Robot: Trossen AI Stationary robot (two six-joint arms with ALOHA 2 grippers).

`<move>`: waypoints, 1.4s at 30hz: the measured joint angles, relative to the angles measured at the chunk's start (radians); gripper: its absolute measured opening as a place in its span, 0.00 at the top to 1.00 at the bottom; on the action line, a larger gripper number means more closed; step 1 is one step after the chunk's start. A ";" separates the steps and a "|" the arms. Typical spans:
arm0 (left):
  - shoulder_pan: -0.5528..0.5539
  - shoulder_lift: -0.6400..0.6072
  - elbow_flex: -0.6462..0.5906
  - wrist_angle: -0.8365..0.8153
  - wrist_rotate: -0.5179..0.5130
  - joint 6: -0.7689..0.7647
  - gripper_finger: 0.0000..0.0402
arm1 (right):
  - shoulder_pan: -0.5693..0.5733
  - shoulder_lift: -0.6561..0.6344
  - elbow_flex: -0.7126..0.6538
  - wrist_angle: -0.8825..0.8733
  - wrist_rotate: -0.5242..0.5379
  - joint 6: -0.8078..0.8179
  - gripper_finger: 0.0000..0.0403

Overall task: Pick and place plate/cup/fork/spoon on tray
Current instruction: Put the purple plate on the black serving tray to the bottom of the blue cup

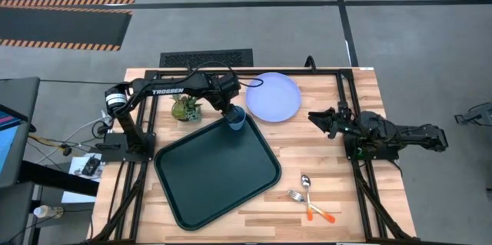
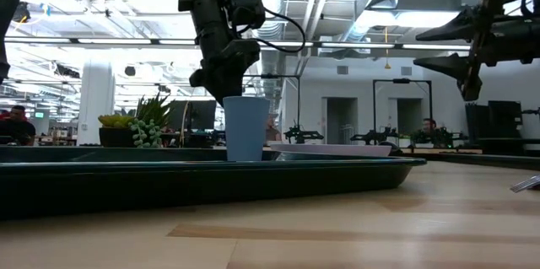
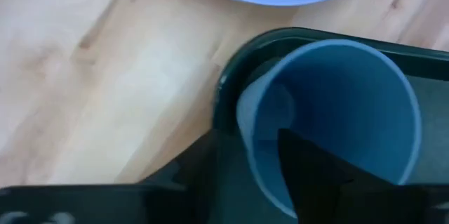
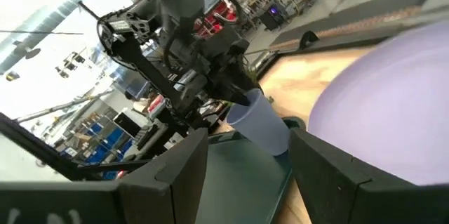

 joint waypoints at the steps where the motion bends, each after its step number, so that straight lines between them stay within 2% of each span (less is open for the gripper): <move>1: 0.000 0.000 0.000 0.000 0.016 -0.002 0.59 | -0.001 0.010 0.009 -0.015 0.010 0.017 0.45; 5: 0.000 -0.002 0.000 0.006 0.071 -0.024 0.48 | -0.018 0.079 0.087 -0.067 0.054 0.050 0.47; 8: 0.000 -0.012 0.000 0.015 0.083 -0.040 0.44 | -0.042 0.168 0.167 -0.140 0.055 0.026 0.49; 15: 0.000 -0.067 0.000 0.019 0.078 -0.075 0.45 | -0.129 0.456 0.387 -0.302 0.087 0.006 0.55; 18: 0.000 -0.104 0.000 0.027 0.075 -0.087 0.45 | -0.179 0.586 0.476 -0.400 0.120 0.066 0.58; 21: 0.000 -0.148 0.000 0.048 0.065 -0.108 0.45 | -0.241 0.706 0.531 -0.478 0.126 0.098 0.60; 24: -0.001 -0.193 0.000 0.085 0.065 -0.119 0.45 | -0.299 0.811 0.548 -0.461 0.115 0.112 0.61; 27: -0.001 -0.231 0.000 0.124 0.069 -0.121 0.45 | -0.352 0.898 0.548 -0.437 0.056 0.131 0.58; 31: -0.001 -0.271 0.000 0.137 0.074 -0.124 0.45 | -0.404 1.008 0.548 -0.417 -0.008 0.132 0.48; 35: -0.001 -0.287 0.001 0.138 0.069 -0.138 0.45 | -0.437 1.104 0.548 -0.382 -0.028 0.132 0.38; 42: -0.001 -0.291 0.001 0.135 0.062 -0.140 0.45 | -0.456 1.266 0.548 -0.321 -0.068 0.128 0.36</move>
